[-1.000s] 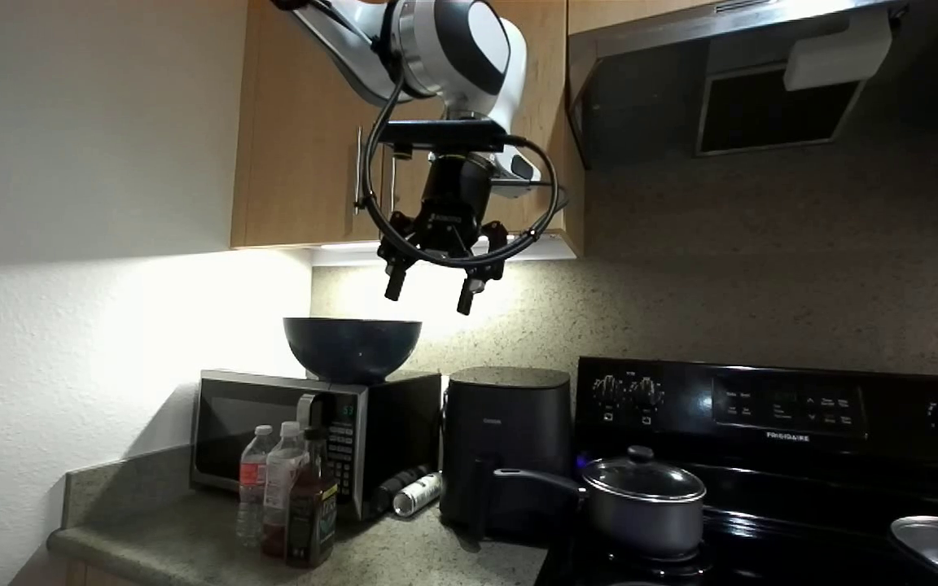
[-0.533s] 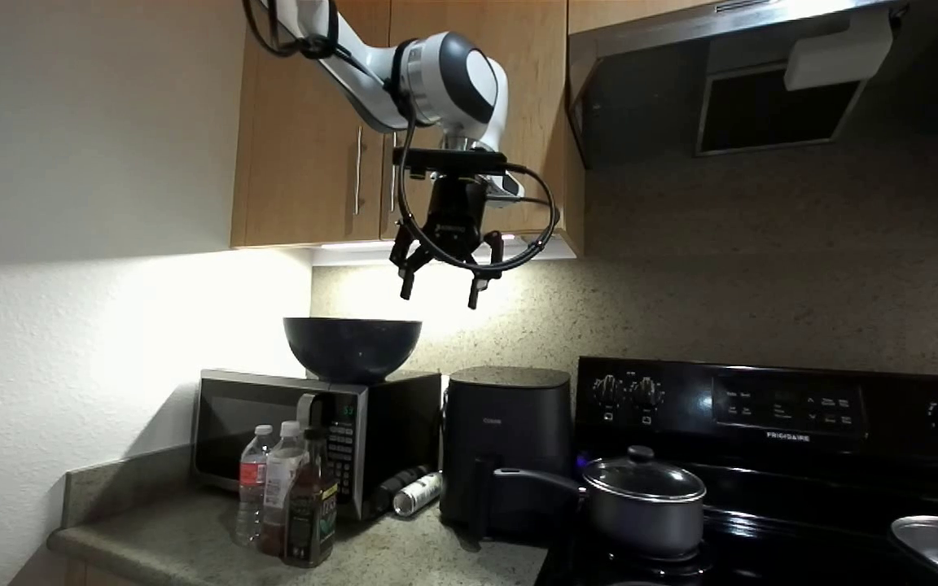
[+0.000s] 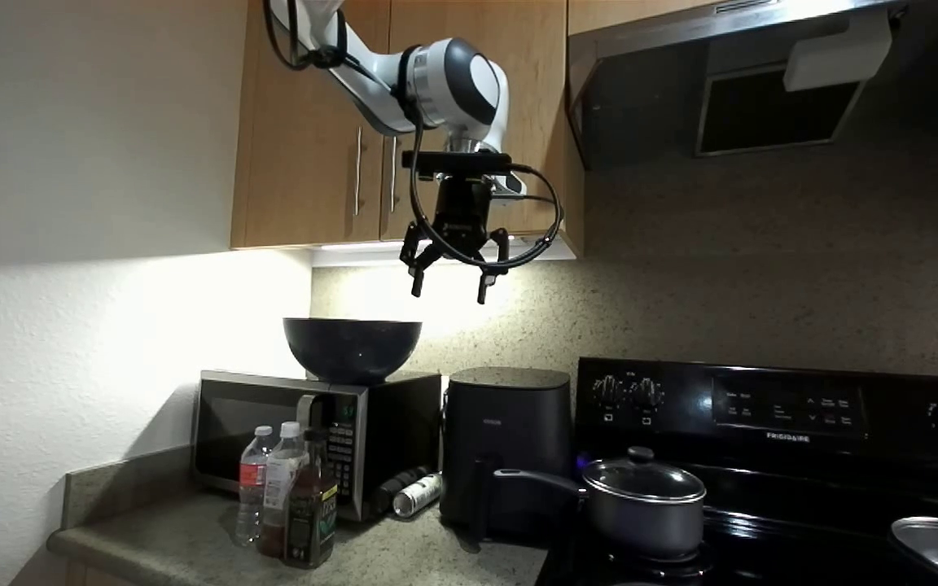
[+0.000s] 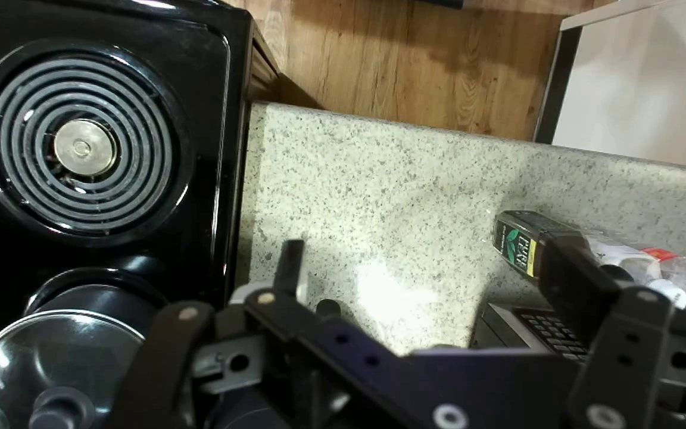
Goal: Remove the blue bowl from the top of the microwave and place it on top of the air fryer
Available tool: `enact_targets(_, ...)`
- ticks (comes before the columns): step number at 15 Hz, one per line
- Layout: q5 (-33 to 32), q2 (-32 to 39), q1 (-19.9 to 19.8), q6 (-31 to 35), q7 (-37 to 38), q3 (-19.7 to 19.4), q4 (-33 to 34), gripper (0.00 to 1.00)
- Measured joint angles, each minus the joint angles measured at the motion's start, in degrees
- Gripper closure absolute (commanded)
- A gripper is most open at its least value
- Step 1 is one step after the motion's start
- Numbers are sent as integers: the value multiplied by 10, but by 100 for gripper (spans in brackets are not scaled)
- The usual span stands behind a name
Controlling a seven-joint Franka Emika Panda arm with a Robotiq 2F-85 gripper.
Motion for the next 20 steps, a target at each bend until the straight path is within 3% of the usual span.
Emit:
enact_targets(8, 111, 72, 1, 62, 5, 17, 66, 0)
enact_targets(16, 107, 108, 2, 81, 15, 37, 105, 0)
enact_targets(20, 180, 114, 4, 165, 90, 49, 96, 0)
